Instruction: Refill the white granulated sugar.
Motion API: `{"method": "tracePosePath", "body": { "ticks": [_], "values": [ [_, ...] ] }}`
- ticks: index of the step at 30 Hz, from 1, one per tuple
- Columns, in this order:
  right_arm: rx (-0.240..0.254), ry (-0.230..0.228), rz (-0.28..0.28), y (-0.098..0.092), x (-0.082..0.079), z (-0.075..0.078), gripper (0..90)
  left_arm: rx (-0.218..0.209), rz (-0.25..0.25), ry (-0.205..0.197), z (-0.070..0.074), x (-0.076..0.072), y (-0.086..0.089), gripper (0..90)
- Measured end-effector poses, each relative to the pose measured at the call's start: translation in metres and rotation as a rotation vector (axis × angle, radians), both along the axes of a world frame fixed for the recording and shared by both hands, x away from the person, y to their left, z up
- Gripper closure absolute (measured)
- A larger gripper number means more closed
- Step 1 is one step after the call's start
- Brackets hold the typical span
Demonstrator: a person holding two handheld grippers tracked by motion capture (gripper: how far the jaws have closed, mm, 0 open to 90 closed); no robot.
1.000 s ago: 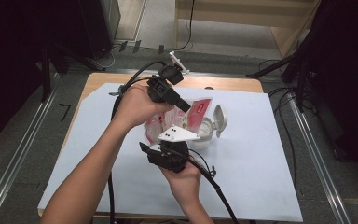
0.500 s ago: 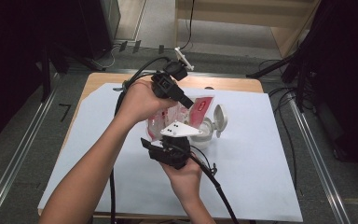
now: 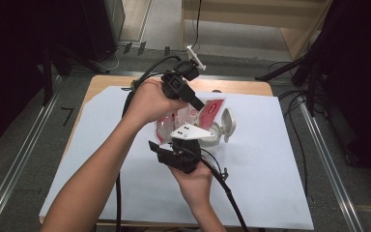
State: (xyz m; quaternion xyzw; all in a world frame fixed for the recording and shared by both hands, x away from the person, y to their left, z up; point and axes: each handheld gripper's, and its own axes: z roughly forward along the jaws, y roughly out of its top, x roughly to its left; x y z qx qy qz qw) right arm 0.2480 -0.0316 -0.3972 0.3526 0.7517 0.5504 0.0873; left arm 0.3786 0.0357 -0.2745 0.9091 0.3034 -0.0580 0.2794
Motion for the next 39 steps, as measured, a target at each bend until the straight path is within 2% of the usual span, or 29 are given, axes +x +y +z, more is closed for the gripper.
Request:
{"method": "tracePosePath", "body": {
  "ticks": [3, 5, 10, 26, 32, 35, 39],
  "values": [
    [-0.017, -0.025, -0.030, -0.002, -0.001, -0.001, 56.5, -0.014, 0.002, -0.003, 0.000, -0.001, -0.003, 88.4],
    [-0.008, -0.010, -0.018, -0.004, 0.000, -0.001, 56.6, 0.007, 0.001, -0.005, -0.001, 0.000, -0.005, 88.3],
    [0.007, 0.016, -0.010, -0.004, 0.001, -0.002, 56.9, 0.020, 0.000, 0.003, -0.004, 0.002, -0.006, 88.4],
    [0.051, 0.056, -0.015, -0.009, 0.003, 0.000, 58.7, 0.002, 0.018, 0.000, -0.002, 0.001, -0.012, 87.8],
    [0.084, 0.096, -0.007, -0.011, 0.006, -0.003, 59.7, 0.008, 0.026, -0.006, -0.003, 0.000, -0.010, 87.8],
    [0.095, 0.097, -0.005, -0.011, 0.007, -0.004, 59.7, 0.009, 0.026, -0.008, -0.003, 0.000, -0.009, 87.7],
    [0.061, 0.065, -0.005, -0.008, 0.004, -0.004, 58.5, 0.002, 0.018, 0.003, -0.003, 0.001, -0.007, 87.6]
  ]
}}
